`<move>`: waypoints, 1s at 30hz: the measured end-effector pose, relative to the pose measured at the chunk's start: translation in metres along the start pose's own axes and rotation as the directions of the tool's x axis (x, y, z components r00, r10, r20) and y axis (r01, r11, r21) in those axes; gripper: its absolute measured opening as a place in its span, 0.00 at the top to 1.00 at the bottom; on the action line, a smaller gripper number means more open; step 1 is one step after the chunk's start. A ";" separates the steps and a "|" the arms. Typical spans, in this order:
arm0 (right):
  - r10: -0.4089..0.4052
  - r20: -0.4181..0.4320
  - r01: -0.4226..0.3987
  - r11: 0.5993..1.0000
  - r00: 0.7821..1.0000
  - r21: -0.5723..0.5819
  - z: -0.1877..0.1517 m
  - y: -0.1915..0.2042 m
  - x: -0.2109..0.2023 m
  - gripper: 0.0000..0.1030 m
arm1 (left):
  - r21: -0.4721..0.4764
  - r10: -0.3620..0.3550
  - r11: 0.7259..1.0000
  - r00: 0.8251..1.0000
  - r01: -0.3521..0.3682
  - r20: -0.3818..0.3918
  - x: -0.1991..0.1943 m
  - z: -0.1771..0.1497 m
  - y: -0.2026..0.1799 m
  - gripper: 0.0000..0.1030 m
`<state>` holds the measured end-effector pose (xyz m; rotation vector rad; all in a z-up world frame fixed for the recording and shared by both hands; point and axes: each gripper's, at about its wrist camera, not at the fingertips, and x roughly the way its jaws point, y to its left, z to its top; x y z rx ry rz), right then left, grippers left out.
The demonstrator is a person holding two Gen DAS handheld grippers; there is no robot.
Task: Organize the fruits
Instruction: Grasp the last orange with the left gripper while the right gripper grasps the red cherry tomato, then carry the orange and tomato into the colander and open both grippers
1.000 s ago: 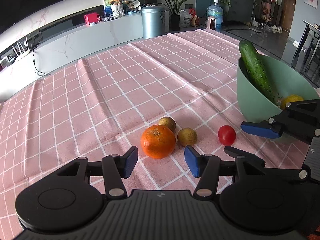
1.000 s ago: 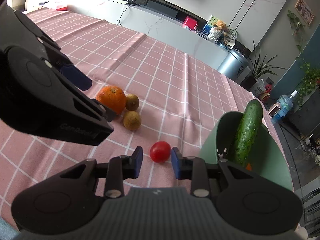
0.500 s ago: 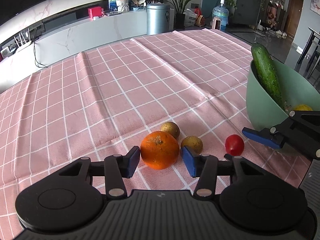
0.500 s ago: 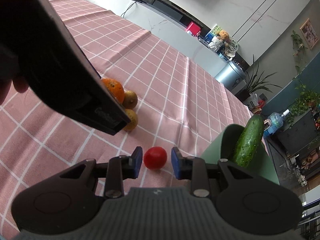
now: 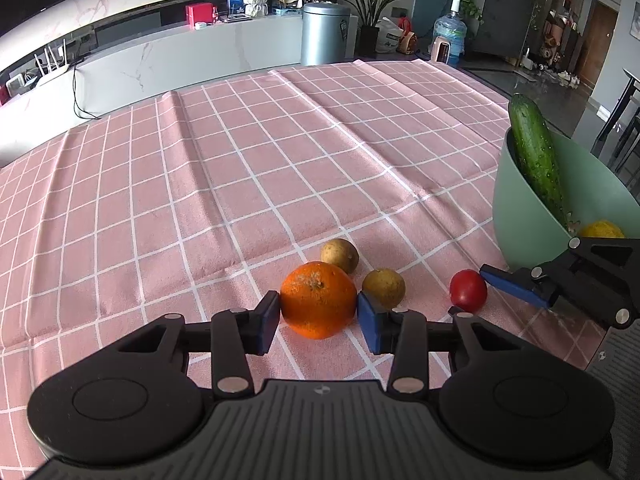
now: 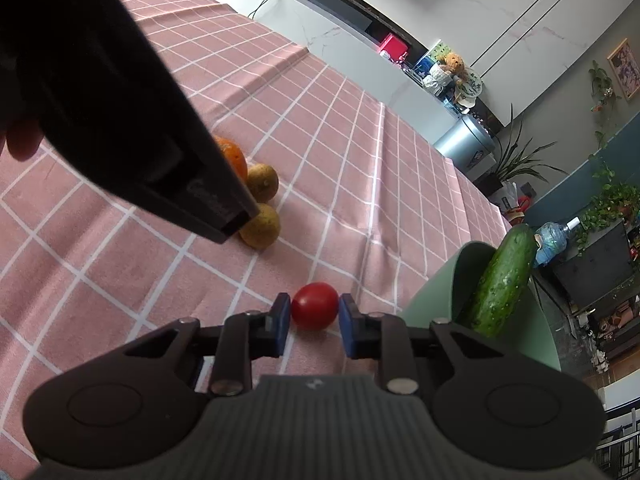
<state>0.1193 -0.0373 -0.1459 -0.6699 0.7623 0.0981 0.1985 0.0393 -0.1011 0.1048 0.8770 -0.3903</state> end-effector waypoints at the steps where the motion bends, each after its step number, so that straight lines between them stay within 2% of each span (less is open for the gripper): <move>1: 0.000 0.007 0.000 1.000 1.000 -0.001 0.000 -0.001 -0.003 0.79 | -0.005 0.002 1.000 1.000 -0.002 0.003 -0.002 -0.001 0.000 0.54; 7: 0.036 0.046 -0.037 0.999 0.998 0.018 0.001 -0.008 -0.026 0.79 | -0.062 -0.004 0.998 0.999 0.006 0.036 -0.026 -0.007 0.003 0.55; 11: 0.078 0.088 -0.084 0.995 0.993 0.060 0.002 -0.023 -0.048 0.79 | -0.112 -0.037 0.993 0.996 0.047 0.087 -0.052 -0.006 0.001 0.55; 16: 0.131 0.133 -0.152 0.975 0.982 0.161 -0.005 -0.053 -0.075 0.79 | -0.118 -0.088 0.987 0.987 0.104 0.134 -0.073 0.001 -0.018 0.55; 24: 0.157 0.145 -0.196 0.927 0.977 0.319 -0.035 -0.113 -0.106 0.79 | -0.030 -0.166 0.984 0.974 0.173 0.154 -0.088 0.016 -0.074 0.55; 30: 0.149 0.125 -0.189 0.880 0.981 0.436 -0.066 -0.163 -0.109 0.79 | 0.077 -0.199 0.979 0.972 0.191 0.122 -0.085 0.036 -0.122 0.55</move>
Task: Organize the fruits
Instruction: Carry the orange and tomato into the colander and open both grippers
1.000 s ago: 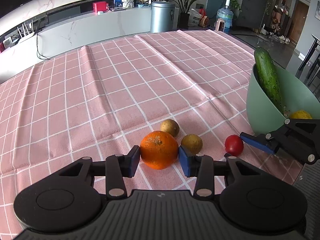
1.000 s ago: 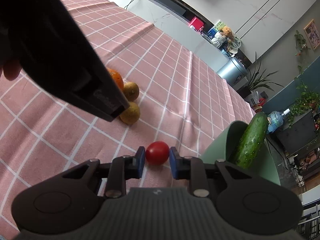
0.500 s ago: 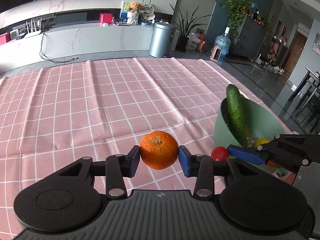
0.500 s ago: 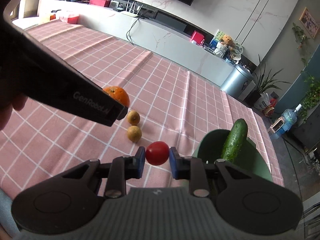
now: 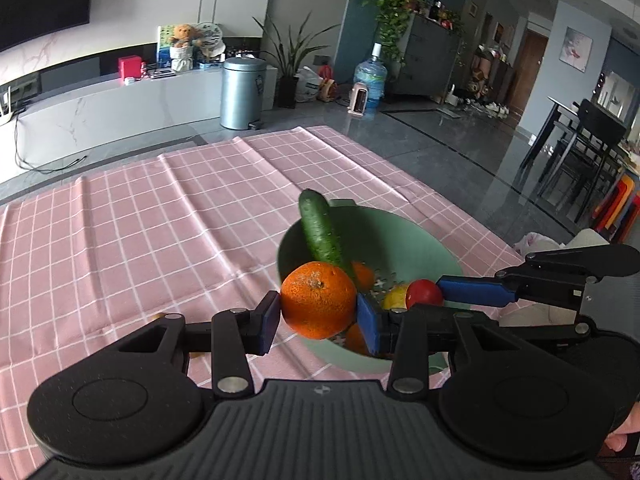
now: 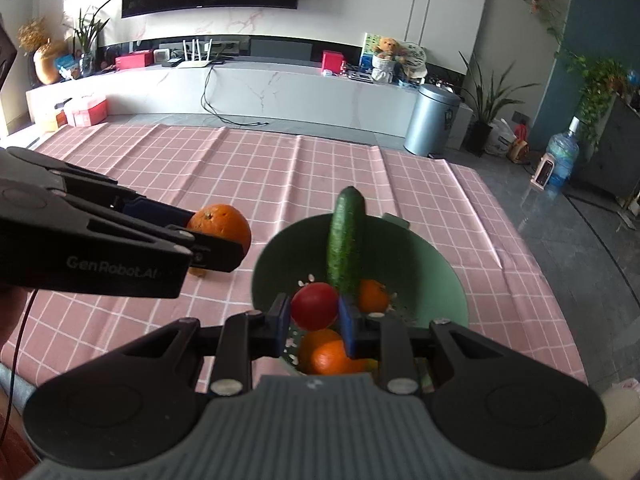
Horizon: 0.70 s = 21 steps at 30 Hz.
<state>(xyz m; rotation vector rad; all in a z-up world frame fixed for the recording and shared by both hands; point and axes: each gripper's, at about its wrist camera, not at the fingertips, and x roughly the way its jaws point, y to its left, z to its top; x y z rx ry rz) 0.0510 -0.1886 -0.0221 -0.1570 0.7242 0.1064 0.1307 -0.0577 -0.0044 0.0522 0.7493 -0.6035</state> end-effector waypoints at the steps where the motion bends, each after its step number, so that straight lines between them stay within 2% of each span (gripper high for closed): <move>1: 0.002 -0.005 -0.002 1.000 1.000 0.022 -0.001 -0.009 0.000 0.79 | 0.015 0.002 1.000 1.000 -0.002 -0.015 0.004 0.004 -0.007 0.55; 6: 0.022 -0.043 -0.016 0.992 0.999 0.128 -0.002 -0.052 0.008 0.79 | 0.073 0.013 0.997 0.996 -0.007 -0.087 0.031 0.016 -0.028 0.55; 11: 0.028 -0.068 -0.016 0.985 0.997 0.171 -0.003 -0.077 0.024 0.79 | 0.079 0.034 0.997 0.984 -0.021 -0.173 0.058 0.019 -0.033 0.54; 21: 0.054 -0.112 -0.032 0.982 0.992 0.185 0.002 -0.101 0.065 0.79 | 0.109 0.120 0.990 0.942 -0.090 -0.313 0.094 0.021 -0.039 0.54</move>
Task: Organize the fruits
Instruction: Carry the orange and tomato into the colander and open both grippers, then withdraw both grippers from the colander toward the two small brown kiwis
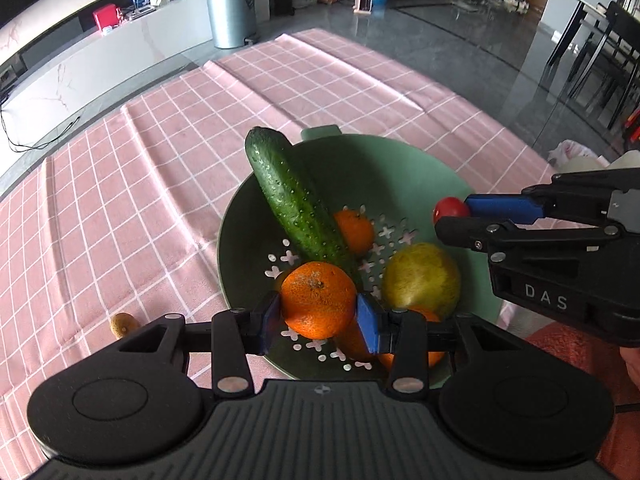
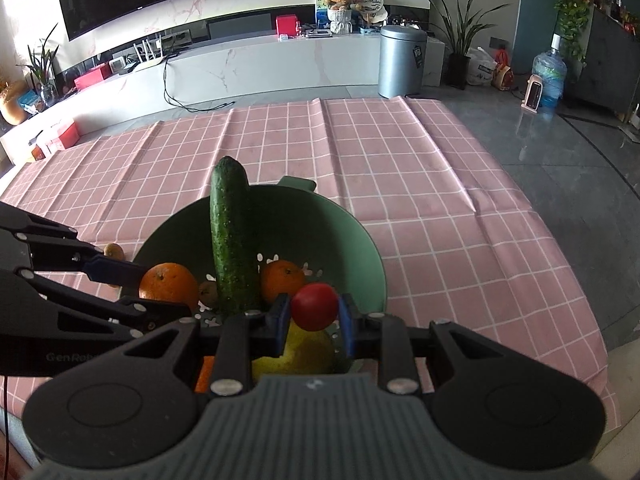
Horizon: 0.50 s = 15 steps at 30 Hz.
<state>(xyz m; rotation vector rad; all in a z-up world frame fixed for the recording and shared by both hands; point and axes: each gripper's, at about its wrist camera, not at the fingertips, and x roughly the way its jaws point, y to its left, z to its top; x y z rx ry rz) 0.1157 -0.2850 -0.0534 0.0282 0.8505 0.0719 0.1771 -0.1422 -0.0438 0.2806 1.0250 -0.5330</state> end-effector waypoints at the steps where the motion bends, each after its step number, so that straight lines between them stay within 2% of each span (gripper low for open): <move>1: 0.004 -0.007 -0.004 1.000 1.000 0.000 0.000 0.000 0.004 0.79 | 0.004 0.003 1.000 1.000 -0.003 -0.007 0.002 0.001 -0.001 0.54; 15: 0.023 -0.048 -0.023 1.000 0.999 -0.013 0.001 -0.002 0.029 0.79 | 0.049 0.037 0.998 0.998 -0.034 -0.059 0.018 0.002 -0.006 0.54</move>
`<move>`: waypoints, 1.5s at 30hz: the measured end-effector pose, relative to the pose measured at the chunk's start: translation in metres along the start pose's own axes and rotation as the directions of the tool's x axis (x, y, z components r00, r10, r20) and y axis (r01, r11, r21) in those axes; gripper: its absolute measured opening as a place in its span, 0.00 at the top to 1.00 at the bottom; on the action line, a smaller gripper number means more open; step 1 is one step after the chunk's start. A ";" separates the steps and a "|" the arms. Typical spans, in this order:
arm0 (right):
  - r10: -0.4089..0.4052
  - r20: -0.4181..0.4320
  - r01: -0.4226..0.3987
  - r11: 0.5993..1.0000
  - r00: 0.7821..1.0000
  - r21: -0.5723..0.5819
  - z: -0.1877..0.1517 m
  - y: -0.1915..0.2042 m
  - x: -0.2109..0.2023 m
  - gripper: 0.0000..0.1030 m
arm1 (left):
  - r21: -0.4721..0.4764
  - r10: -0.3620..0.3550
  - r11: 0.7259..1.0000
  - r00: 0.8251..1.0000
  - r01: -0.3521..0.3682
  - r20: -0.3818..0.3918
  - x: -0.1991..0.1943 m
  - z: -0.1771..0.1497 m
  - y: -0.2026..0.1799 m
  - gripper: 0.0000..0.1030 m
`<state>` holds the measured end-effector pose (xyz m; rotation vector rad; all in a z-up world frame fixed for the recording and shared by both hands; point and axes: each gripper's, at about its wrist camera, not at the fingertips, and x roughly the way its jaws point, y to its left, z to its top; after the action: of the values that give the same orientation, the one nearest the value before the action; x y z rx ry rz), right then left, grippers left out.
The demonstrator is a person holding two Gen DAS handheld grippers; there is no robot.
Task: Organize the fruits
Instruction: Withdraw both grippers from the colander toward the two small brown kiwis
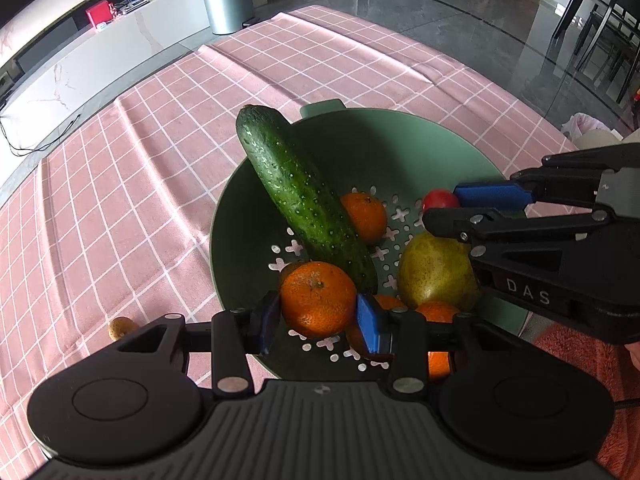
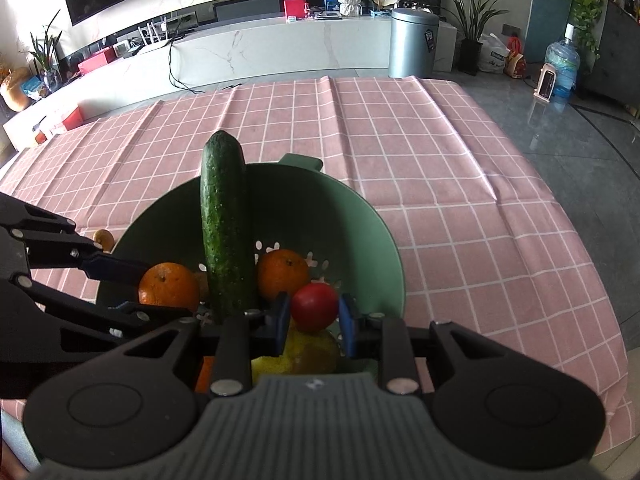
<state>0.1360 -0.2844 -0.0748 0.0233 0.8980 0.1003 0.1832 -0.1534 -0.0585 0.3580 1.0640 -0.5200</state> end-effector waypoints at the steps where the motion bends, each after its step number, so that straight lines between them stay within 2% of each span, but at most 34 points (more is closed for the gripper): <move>1: -0.001 -0.001 0.001 1.000 1.000 -0.001 0.000 0.001 0.000 0.79 | 0.002 0.000 1.000 1.000 0.000 -0.003 0.001 0.000 0.000 0.54; 12: -0.005 -0.005 0.005 1.000 1.000 -0.008 0.003 0.002 0.002 0.79 | 0.014 0.005 1.000 1.000 -0.005 -0.015 0.007 -0.002 -0.001 0.53; 13: -0.005 -0.004 0.005 1.000 1.000 -0.009 0.004 0.002 0.002 0.79 | 0.014 0.006 1.000 1.000 -0.006 -0.013 0.007 -0.002 0.000 0.50; 18: -0.014 0.008 0.014 1.000 1.000 -0.021 0.009 0.002 0.003 0.79 | 0.021 -0.009 1.000 1.000 0.008 0.030 -0.001 -0.002 0.001 0.43; 27: -0.004 -0.005 0.004 1.000 1.000 -0.012 0.014 -0.003 0.013 0.79 | -0.015 -0.017 1.000 0.993 0.019 0.113 -0.029 -0.005 0.010 0.42; 34: -0.010 -0.036 0.009 0.999 0.999 -0.033 0.017 0.000 0.024 0.79 | -0.074 0.005 0.997 0.991 0.005 0.131 -0.041 -0.012 0.030 0.42; 40: -0.027 -0.059 0.025 0.999 0.998 -0.040 0.017 0.005 0.027 0.78 | -0.087 0.001 0.996 0.990 0.012 0.142 -0.046 -0.018 0.038 0.42; 42: -0.035 -0.060 0.033 0.998 0.998 -0.045 0.017 0.007 0.025 0.75 | -0.094 0.000 0.996 0.989 0.014 0.146 -0.048 -0.021 0.040 0.42; 44: -0.040 -0.056 0.038 0.998 0.998 -0.047 0.018 0.009 0.021 0.67 | -0.099 0.002 0.995 0.988 0.013 0.152 -0.051 -0.024 0.043 0.41; 45: -0.043 -0.051 0.040 0.998 0.998 -0.051 0.019 0.010 0.018 0.66 | -0.101 0.003 0.995 0.988 0.013 0.156 -0.053 -0.026 0.044 0.41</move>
<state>0.1609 -0.2721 -0.0767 -0.0445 0.9475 0.0849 0.1689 -0.0918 -0.0212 0.2211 0.9362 -0.4878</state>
